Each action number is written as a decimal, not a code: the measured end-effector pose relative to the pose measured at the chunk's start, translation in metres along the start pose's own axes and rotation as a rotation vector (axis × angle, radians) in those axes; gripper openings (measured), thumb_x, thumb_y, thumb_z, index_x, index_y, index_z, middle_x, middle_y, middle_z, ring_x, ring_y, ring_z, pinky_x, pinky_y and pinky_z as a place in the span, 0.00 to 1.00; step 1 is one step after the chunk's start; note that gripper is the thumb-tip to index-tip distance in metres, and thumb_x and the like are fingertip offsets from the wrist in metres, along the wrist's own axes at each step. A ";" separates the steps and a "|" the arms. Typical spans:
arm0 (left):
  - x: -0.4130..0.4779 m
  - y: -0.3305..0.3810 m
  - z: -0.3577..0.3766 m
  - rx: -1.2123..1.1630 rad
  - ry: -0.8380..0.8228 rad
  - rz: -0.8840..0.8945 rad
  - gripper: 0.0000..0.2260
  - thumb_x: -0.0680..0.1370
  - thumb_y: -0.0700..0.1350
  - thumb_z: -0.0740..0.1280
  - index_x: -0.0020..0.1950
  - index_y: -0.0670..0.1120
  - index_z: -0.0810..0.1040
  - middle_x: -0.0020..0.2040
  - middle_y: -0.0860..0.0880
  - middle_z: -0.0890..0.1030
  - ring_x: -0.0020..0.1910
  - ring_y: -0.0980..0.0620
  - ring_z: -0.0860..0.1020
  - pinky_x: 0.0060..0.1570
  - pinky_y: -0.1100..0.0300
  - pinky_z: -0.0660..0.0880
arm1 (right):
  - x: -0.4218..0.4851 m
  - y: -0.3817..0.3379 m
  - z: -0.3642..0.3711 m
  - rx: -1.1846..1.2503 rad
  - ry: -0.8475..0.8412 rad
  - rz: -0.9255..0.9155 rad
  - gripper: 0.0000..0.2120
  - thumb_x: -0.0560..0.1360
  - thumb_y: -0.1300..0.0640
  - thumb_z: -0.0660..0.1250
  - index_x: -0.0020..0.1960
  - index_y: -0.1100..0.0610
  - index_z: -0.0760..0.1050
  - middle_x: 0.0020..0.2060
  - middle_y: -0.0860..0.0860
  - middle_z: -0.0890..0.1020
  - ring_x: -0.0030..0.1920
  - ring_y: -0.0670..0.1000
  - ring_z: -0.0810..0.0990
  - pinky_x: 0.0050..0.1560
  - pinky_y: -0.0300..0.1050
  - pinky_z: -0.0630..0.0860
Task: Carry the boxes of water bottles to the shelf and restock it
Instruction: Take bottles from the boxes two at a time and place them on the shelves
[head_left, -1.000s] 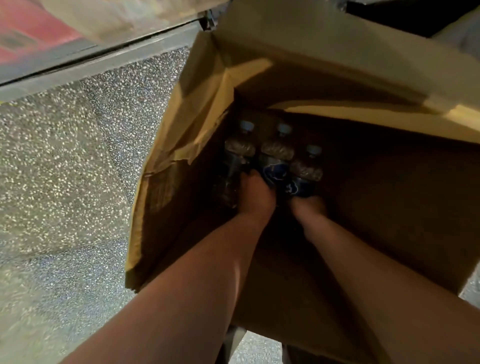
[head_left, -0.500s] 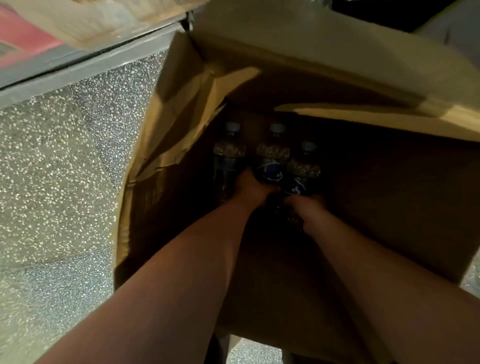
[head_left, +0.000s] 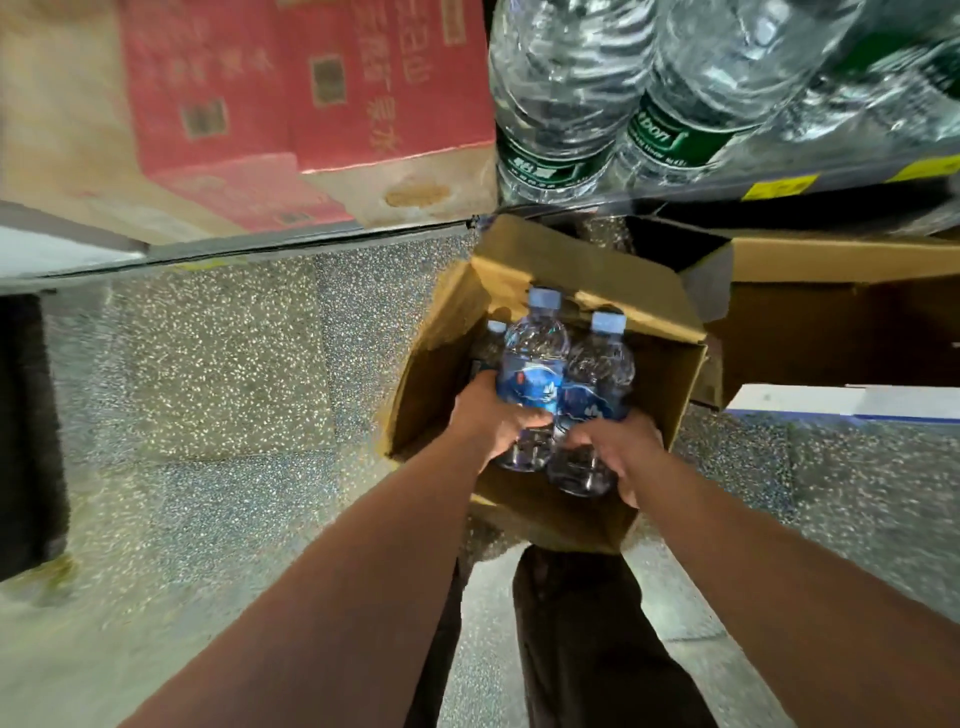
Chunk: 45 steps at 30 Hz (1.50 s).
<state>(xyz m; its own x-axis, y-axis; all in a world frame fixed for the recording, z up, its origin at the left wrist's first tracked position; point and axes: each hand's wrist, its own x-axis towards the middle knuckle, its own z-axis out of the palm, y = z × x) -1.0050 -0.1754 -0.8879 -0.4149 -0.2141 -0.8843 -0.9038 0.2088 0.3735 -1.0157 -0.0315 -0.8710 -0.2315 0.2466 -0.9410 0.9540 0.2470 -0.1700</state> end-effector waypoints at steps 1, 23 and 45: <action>-0.014 0.005 -0.004 -0.011 0.006 0.011 0.34 0.57 0.48 0.82 0.60 0.45 0.75 0.54 0.47 0.82 0.52 0.49 0.81 0.58 0.50 0.77 | -0.013 -0.003 -0.006 -0.003 -0.019 -0.014 0.28 0.60 0.64 0.77 0.59 0.58 0.74 0.53 0.55 0.80 0.49 0.56 0.79 0.37 0.42 0.73; -0.300 0.085 -0.172 -0.037 0.088 0.543 0.31 0.51 0.53 0.77 0.53 0.48 0.77 0.52 0.48 0.83 0.51 0.47 0.81 0.56 0.48 0.77 | -0.330 -0.050 -0.028 0.213 -0.112 -0.465 0.30 0.61 0.68 0.76 0.62 0.61 0.72 0.56 0.55 0.79 0.58 0.57 0.77 0.57 0.54 0.71; -0.573 0.195 -0.257 -0.122 0.147 1.069 0.24 0.64 0.39 0.79 0.57 0.43 0.75 0.51 0.50 0.82 0.47 0.53 0.80 0.43 0.65 0.74 | -0.627 -0.096 -0.124 0.337 -0.048 -1.063 0.47 0.52 0.66 0.82 0.67 0.62 0.65 0.60 0.59 0.77 0.52 0.57 0.79 0.40 0.44 0.80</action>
<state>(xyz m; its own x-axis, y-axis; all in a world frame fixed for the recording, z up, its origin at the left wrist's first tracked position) -0.9708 -0.2571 -0.2364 -0.9947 -0.0919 -0.0462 -0.0688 0.2603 0.9631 -0.9861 -0.0940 -0.2288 -0.9600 0.0233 -0.2791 0.2798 0.0421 -0.9591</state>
